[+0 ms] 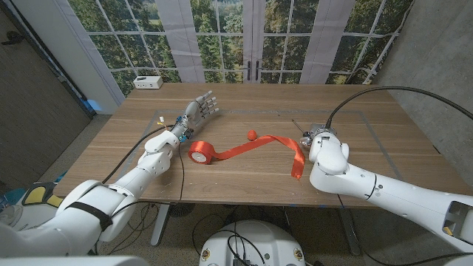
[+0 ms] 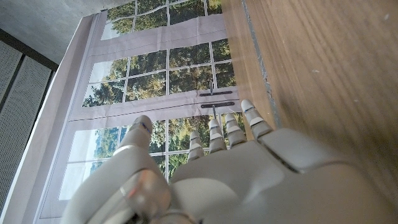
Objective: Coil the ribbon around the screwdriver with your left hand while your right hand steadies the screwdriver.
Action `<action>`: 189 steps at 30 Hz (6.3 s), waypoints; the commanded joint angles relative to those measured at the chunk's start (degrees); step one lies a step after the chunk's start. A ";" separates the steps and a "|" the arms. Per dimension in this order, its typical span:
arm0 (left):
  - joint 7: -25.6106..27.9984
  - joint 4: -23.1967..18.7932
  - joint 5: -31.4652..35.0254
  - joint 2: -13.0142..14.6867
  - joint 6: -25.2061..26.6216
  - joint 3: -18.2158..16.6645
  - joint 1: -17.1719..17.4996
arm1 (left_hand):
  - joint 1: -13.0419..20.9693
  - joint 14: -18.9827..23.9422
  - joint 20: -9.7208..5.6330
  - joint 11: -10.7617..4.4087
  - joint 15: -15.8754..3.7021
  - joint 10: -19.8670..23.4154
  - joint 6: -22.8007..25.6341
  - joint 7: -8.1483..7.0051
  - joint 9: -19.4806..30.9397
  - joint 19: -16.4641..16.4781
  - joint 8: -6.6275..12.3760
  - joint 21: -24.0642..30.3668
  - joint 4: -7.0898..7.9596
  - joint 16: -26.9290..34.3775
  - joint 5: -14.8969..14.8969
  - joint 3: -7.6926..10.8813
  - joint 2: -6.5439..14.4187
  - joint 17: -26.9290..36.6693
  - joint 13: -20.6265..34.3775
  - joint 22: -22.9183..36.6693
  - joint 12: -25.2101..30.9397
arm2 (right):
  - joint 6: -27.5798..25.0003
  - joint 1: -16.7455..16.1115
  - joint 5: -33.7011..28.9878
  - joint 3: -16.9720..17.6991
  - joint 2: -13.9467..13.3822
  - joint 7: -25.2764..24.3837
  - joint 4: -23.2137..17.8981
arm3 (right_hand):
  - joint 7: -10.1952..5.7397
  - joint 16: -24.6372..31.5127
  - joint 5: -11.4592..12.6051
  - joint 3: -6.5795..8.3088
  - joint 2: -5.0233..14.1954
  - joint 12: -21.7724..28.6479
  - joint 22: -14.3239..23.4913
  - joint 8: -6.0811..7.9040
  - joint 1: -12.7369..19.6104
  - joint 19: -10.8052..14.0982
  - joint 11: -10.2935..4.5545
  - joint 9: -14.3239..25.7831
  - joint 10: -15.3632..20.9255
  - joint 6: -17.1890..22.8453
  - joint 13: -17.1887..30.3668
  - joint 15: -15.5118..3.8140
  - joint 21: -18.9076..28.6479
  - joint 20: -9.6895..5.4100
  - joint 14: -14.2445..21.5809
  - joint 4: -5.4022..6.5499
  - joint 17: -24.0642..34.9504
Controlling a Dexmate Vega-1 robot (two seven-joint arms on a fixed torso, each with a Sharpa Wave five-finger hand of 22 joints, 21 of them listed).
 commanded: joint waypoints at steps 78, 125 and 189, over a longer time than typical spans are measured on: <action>6.24 -36.85 11.54 25.99 11.25 3.80 10.97 | 3.58 1.84 0.88 -1.36 -1.32 1.33 3.41 2.72 0.41 -0.25 1.22 -1.23 -3.68 0.29 -0.32 -0.14 -5.52 -0.10 0.49 0.08 0.09 | 38.44 -18.86 -19.72 19.43 4.79 -66.33 11.80 | -3.46 14.74 -0.11 -8.90 4.30 23.40 8.49 9.08 26.20 10.53 -2.06 7.97 24.30 32.65 15.12 -10.51 20.75 -13.05 27.40 2.29 28.39; 16.10 -63.68 23.71 56.50 17.75 -7.44 27.85 | 21.49 -1.65 -0.07 -7.19 -3.00 1.99 6.62 2.55 0.80 2.09 1.48 -3.21 -3.64 -1.01 8.38 -6.66 -16.26 -0.13 0.65 -0.23 -0.30 | 33.47 -18.62 -27.68 15.90 10.24 -62.95 11.61 | -3.56 10.06 0.06 -11.22 4.17 21.64 9.14 7.56 26.94 10.86 -1.49 6.01 26.69 34.69 12.39 -10.51 26.96 -12.95 31.89 2.82 27.81; -2.05 -85.79 67.70 51.83 50.44 10.32 11.45 | 35.30 -0.11 -2.97 -11.15 -5.64 9.42 13.47 -2.26 1.28 3.77 2.93 -4.98 -1.91 0.89 3.63 -8.58 -11.32 -0.27 1.90 -0.15 2.82 | 33.58 -19.52 -28.11 15.97 11.45 -64.19 11.45 | -3.49 6.78 -0.21 -12.80 4.60 20.44 7.94 6.27 27.69 9.05 -1.45 5.03 27.72 35.27 12.62 -10.45 31.61 -12.73 34.07 2.99 28.63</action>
